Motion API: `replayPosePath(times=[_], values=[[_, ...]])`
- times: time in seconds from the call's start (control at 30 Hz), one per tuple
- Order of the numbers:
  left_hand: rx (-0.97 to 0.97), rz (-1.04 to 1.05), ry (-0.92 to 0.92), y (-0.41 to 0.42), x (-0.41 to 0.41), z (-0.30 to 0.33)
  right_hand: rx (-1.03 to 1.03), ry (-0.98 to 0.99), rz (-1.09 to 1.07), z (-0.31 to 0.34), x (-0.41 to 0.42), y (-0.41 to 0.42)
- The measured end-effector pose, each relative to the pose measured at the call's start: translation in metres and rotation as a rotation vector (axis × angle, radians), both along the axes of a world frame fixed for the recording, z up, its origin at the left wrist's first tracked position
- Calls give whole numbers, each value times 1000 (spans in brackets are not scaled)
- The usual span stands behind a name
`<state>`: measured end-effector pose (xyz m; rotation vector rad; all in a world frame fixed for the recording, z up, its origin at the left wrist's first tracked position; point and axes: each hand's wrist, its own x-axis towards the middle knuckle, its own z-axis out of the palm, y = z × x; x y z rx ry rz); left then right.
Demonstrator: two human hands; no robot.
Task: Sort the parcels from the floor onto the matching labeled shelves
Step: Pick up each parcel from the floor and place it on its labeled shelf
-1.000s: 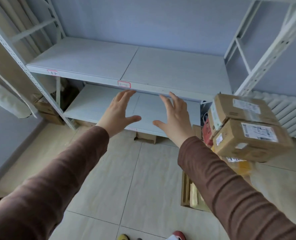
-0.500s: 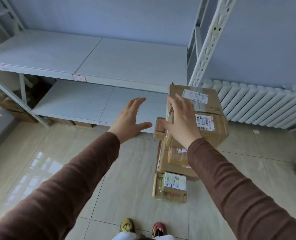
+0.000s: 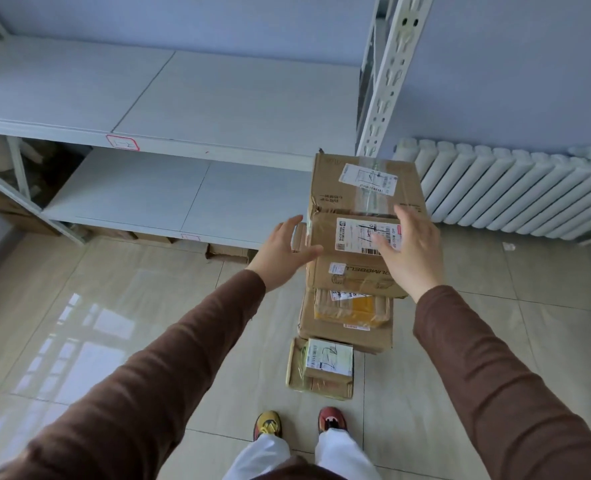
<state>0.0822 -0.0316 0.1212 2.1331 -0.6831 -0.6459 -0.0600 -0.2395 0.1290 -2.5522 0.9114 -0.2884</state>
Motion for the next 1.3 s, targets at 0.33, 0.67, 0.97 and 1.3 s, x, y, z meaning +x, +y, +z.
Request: replayPosePath(times=[0.33, 0.67, 0.97, 1.3], values=[[-5, 202, 219, -52, -27, -21, 214, 122, -117, -30, -24, -65], [-73, 297, 229, -58, -40, -28, 310, 34, -73, -29, -37, -56], [-189, 437, 144, 18, -43, 21, 245, -97, 90, 11, -27, -3], [-367, 653, 3, 191, 5, 97, 273, -301, 374, 85, 87, 138]])
